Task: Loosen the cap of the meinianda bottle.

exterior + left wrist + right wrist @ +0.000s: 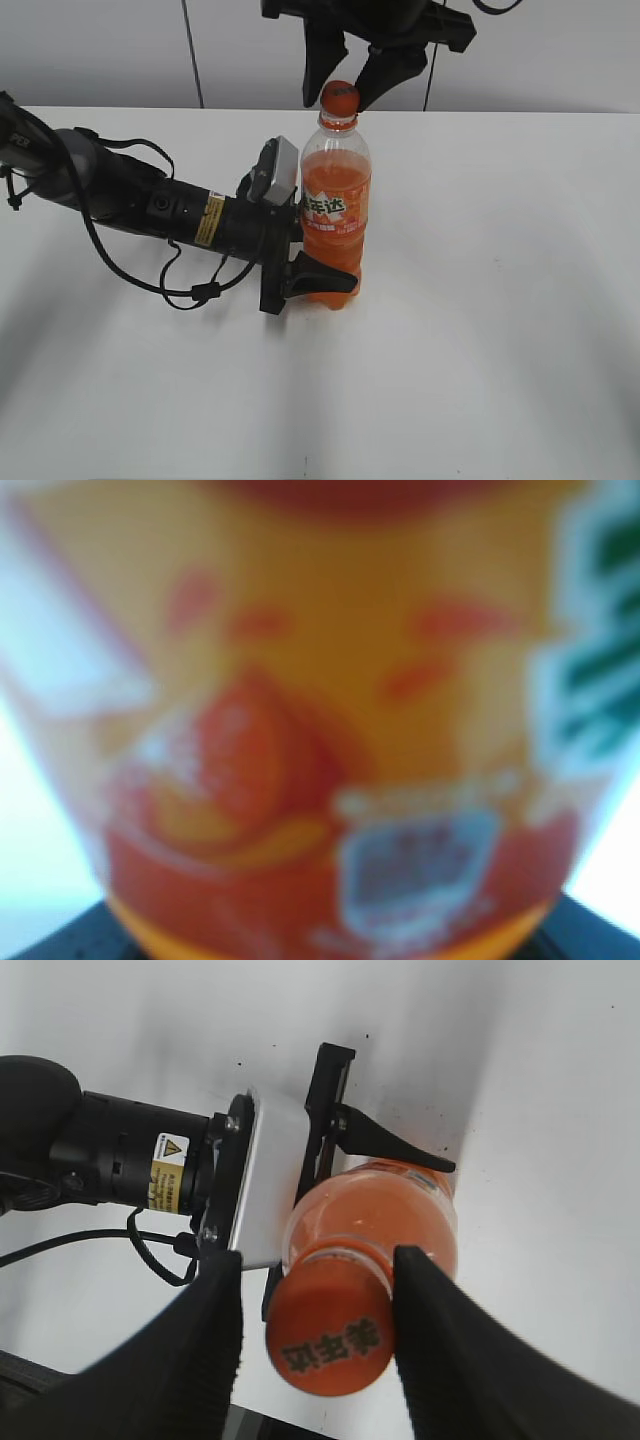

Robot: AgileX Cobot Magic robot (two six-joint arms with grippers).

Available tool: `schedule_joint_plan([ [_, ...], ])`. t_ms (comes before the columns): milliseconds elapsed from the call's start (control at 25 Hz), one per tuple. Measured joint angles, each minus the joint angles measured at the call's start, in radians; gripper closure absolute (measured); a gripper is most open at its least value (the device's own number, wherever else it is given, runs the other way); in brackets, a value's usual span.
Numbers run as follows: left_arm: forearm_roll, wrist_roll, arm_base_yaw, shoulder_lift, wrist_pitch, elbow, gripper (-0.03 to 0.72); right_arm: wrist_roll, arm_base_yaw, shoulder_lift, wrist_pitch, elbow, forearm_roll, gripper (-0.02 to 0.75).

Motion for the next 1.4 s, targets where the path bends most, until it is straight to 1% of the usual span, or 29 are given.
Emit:
schedule_joint_plan([
  [360, 0.000, 0.000, 0.000, 0.000, 0.000, 0.000, 0.281, 0.001, 0.000, 0.000, 0.000, 0.000, 0.000, 0.388],
  [560, 0.000, 0.000, 0.000, 0.000, -0.001, 0.000, 0.281, 0.001, 0.000, 0.000, 0.002, 0.000, -0.001, 0.457],
  [840, 0.000, 0.000, 0.000, 0.000, -0.001, 0.000, 0.281, -0.008, 0.000, 0.000, 0.002, 0.000, -0.003, 0.461],
  [1000, 0.000, 0.000, 0.000, 0.000, -0.001, 0.000, 0.281, -0.097, 0.000, 0.000, 0.003, 0.000, -0.004, 0.461],
  [1400, -0.001, 0.000, 0.000, 0.000, -0.008, 0.000, 0.281, -0.480, 0.000, 0.000, 0.003, 0.000, 0.000, 0.462],
])
